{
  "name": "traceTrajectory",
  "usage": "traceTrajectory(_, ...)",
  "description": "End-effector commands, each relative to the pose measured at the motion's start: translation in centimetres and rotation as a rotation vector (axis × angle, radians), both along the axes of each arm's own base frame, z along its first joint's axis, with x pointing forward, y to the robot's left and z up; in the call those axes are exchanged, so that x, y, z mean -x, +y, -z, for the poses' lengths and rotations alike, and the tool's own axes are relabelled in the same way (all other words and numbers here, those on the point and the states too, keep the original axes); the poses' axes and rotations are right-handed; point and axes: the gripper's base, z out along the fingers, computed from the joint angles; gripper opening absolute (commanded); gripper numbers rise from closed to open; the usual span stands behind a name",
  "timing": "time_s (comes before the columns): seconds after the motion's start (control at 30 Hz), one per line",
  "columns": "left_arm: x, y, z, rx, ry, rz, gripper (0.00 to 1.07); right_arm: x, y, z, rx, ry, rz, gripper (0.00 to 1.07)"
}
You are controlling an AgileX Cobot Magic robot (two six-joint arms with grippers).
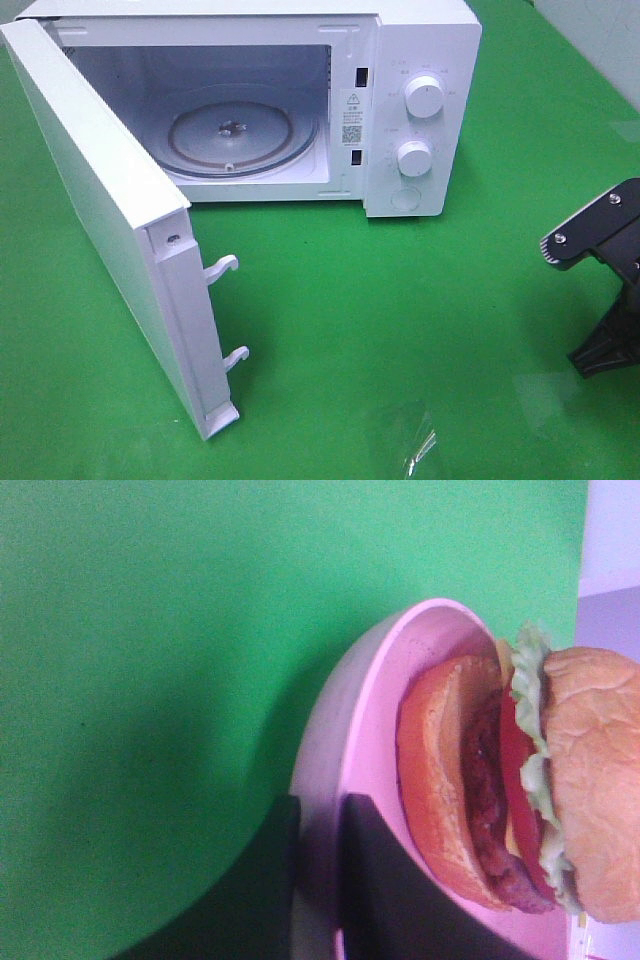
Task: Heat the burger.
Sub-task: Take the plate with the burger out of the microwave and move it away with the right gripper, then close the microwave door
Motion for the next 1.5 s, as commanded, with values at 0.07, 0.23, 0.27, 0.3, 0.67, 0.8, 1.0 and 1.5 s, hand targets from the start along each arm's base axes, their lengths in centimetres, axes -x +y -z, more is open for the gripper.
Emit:
traceTrajectory(0.07,0.1,0.0,0.0,0.0,-0.002,0.001,0.92,-1.7,0.4,0.6,0.059,-0.029,0.029,0.0)
traceTrajectory(0.23,0.1,0.0,0.0,0.0,-0.002,0.001,0.92,-2.2,0.9,1.5,0.04,-0.007,0.05,0.0)
traceTrajectory(0.27,0.1,0.0,0.0,0.0,-0.002,0.001,0.92,-2.5,1.3,1.8,-0.003,-0.006,0.081,0.01)
traceTrajectory(0.3,0.1,0.0,0.0,0.0,-0.002,0.001,0.92,-2.5,1.3,1.8,-0.003,-0.006,0.081,0.01)
traceTrajectory(0.67,0.1,0.0,0.0,0.0,-0.002,0.001,0.92,-3.0,3.3,2.1,-0.215,0.03,0.08,0.32)
traceTrajectory(0.8,0.1,0.0,0.0,0.0,-0.002,0.001,0.92,-3.0,3.5,2.0,-0.241,0.039,0.101,0.39)
traceTrajectory(1.0,0.1,0.0,0.0,0.0,-0.002,0.001,0.92,-2.4,3.7,-1.0,-0.361,-0.011,0.086,0.46)
traceTrajectory(1.5,0.1,0.0,0.0,0.0,-0.002,0.001,0.92,2.1,2.9,-7.5,-0.476,0.06,-0.139,0.8)
